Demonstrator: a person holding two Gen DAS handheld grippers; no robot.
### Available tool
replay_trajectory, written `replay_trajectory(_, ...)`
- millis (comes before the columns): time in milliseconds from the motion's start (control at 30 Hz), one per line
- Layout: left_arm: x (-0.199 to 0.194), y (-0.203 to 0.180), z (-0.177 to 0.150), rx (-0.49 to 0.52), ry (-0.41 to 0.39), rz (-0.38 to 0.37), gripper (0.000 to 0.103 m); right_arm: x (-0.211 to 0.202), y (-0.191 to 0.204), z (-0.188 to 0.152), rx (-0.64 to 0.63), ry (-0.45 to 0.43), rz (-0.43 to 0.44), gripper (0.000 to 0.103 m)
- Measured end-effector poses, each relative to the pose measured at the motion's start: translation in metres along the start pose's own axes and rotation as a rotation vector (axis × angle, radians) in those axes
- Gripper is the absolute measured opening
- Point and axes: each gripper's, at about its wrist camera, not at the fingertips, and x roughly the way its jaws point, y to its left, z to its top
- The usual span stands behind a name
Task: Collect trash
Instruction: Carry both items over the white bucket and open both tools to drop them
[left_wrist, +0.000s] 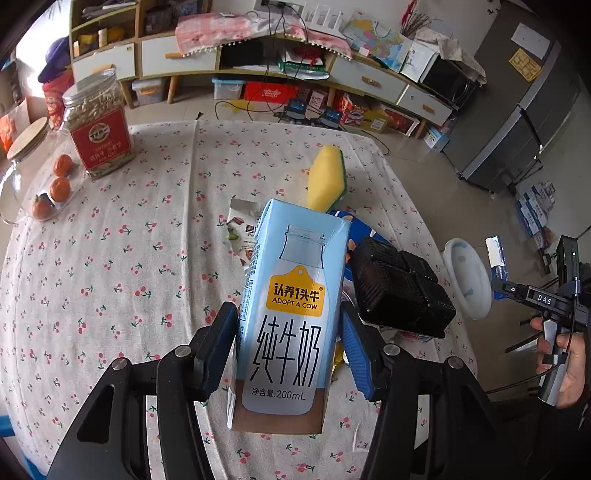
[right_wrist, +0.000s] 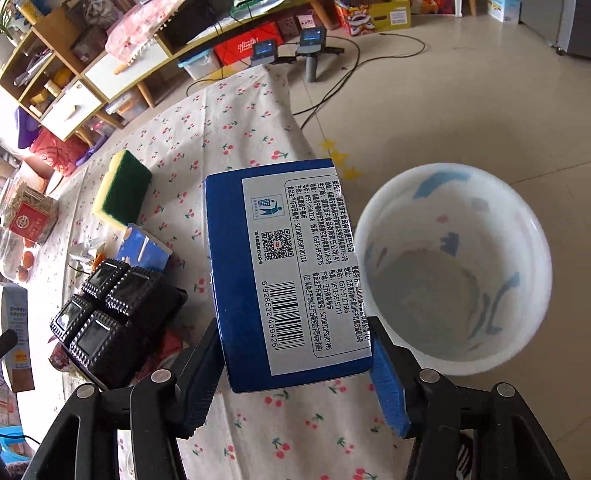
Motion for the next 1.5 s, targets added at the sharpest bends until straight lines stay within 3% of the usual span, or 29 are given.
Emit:
replay_trajectory(200,-0.020,-0.039,-0.004,0.081,-0.064,0.003,0.058,-0.023,-0.031,-0.027,0.009,-0.020,-0.025,0.063)
replay_trajectory(400,-0.031,-0.088,-0.004,0.113,-0.091,-0.076,0.058,-0.036,-0.082,-0.049,0.097,-0.019,-0.030,0.063)
replay_trajectory(633,-0.020,-0.171,0.002,0.230,-0.081,-0.122,0.058,-0.051,-0.136,-0.054,0.211,-0.047,-0.038,0.063)
replay_trajectory(1000,0.075,-0.289,0.009,0.351,0.069,-0.213,0.058,-0.054,-0.176,-0.043,0.273,-0.060,-0.045,0.063)
replay_trajectory(1200,0.136,-0.320,0.021,0.364,0.115,-0.188,0.058,-0.048,-0.184,-0.034,0.288,-0.048,-0.044,0.063)
replay_trajectory(1500,0.189,-0.335,0.036,0.394,0.102,-0.149,0.059,-0.041,-0.196,-0.025,0.324,-0.028,-0.060,0.063)
